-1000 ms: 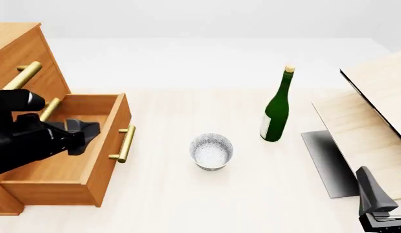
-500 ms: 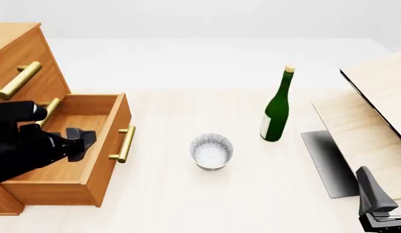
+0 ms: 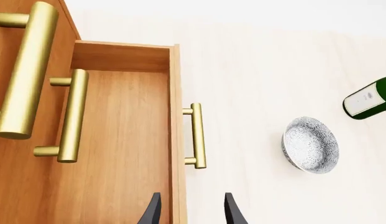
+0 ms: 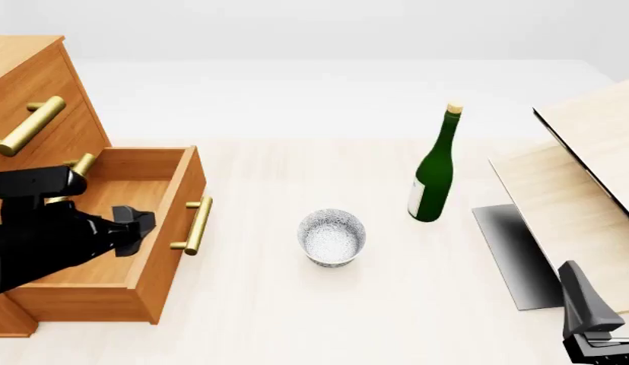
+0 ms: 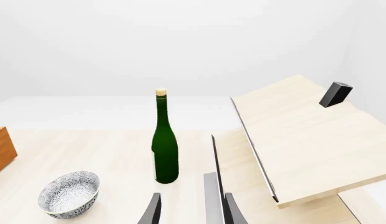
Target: Put the bowl in the bottom drawer of the cabinet and close it.
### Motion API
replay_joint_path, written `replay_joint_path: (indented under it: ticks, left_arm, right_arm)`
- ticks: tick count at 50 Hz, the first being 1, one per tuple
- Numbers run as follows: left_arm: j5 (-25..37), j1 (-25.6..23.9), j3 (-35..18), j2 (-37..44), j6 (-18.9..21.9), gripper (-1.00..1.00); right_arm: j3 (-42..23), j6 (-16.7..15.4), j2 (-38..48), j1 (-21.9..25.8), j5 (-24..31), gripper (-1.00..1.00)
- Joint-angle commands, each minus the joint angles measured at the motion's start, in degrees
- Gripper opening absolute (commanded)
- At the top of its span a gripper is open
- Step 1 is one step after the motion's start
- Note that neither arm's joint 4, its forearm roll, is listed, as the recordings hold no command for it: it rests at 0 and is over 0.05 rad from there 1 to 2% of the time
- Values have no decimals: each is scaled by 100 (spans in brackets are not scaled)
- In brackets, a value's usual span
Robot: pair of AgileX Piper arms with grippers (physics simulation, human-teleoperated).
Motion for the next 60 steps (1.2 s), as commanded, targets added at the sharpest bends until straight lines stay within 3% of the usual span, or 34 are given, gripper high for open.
replay_joint_path:
  ticks: [1, 42, 60]
  left_arm:
    - [-172, -23, 69, 178, -80, 100]
    - [-685, -57, 319, 752, -200, 100]
    - [-980, -169, 553, 920, -453, 100]
  right_arm:
    - [0, 0, 0, 0, 0, 100]
    - [0, 0, 0, 0, 0, 100]
    - [0, 0, 0, -1, 0, 100]
